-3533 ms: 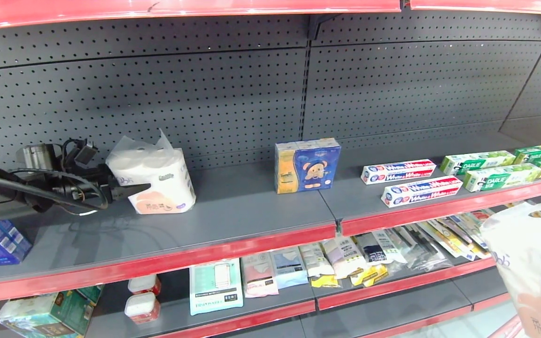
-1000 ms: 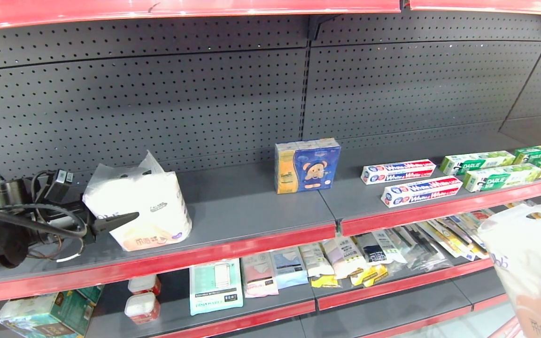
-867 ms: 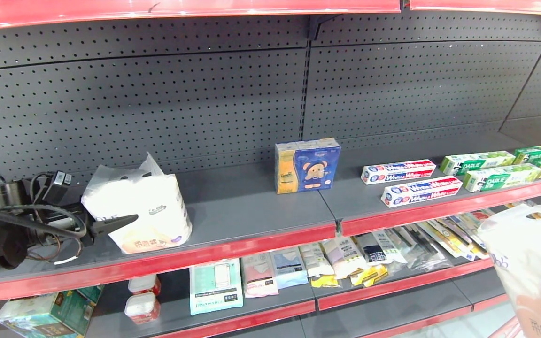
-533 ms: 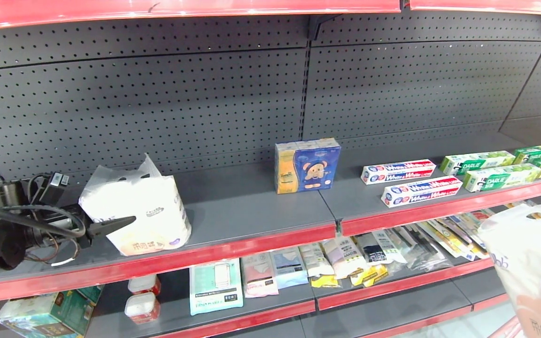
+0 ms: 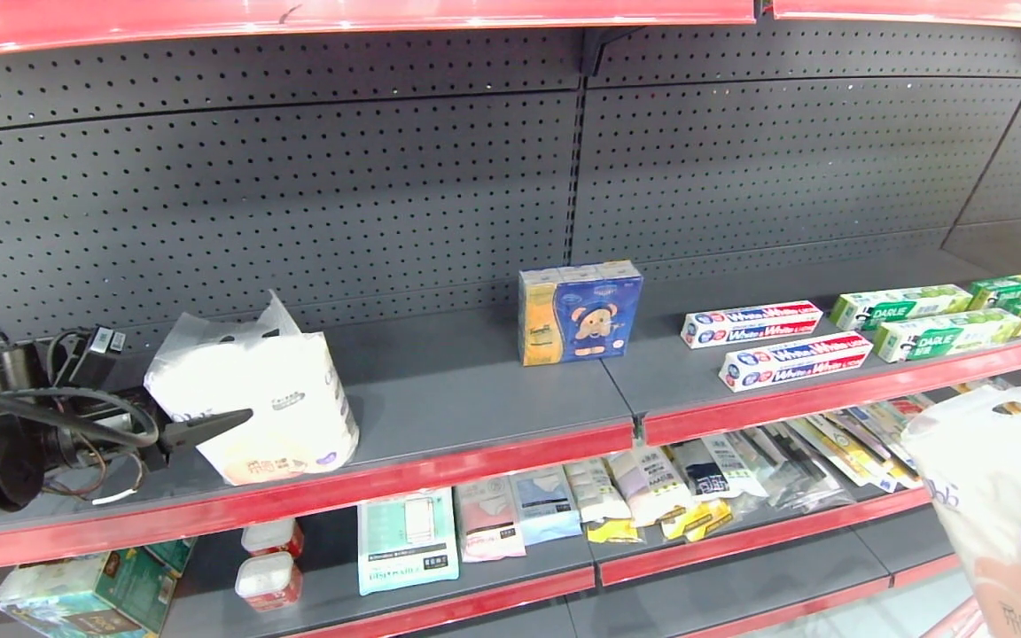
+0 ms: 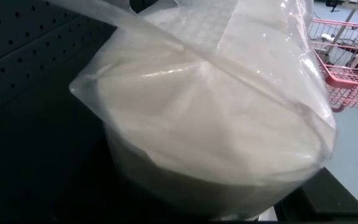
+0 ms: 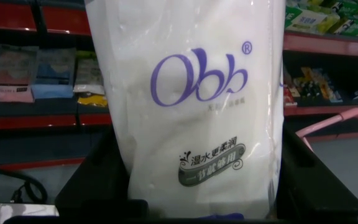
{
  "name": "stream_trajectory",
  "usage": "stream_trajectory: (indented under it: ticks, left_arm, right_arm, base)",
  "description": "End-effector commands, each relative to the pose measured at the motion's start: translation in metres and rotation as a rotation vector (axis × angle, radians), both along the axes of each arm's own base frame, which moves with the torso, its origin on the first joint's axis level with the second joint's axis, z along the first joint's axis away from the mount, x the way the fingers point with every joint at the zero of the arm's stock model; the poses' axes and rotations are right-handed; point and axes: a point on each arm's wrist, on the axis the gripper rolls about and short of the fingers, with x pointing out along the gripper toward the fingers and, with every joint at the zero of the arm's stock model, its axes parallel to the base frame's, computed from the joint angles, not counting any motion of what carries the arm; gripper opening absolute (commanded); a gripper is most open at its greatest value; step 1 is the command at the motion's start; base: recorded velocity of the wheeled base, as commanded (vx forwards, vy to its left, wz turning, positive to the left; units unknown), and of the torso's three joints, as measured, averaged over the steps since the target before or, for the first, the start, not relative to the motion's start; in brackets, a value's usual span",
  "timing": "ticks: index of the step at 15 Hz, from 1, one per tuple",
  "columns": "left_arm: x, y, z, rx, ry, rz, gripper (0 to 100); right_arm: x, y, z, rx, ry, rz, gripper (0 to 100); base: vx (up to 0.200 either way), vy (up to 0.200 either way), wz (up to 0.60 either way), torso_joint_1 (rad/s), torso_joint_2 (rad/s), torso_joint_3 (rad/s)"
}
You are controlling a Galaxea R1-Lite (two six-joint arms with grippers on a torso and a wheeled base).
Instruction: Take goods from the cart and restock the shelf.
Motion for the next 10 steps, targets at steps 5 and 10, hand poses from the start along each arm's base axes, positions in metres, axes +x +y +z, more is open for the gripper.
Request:
stream_trajectory:
  ticks: [5,10]
  left_arm:
    - [0.0025,-0.0026,0.0001,0.003,-0.004,-0.006,0]
    - [0.0088,-0.0069,-0.0008,0.034,-0.042,0.005,0]
  right_arm:
    - [0.0005,-0.0001,-0.0003,-0.002,0.004,-0.001,0]
    - [-0.0001,0.0,-0.0048,0.0,0.021,0.001,0]
  base:
    - [0.0,0.0,0.0,0.0,0.0,0.0]
    - [0.0,0.0,0.0,0.0,0.0,0.0]
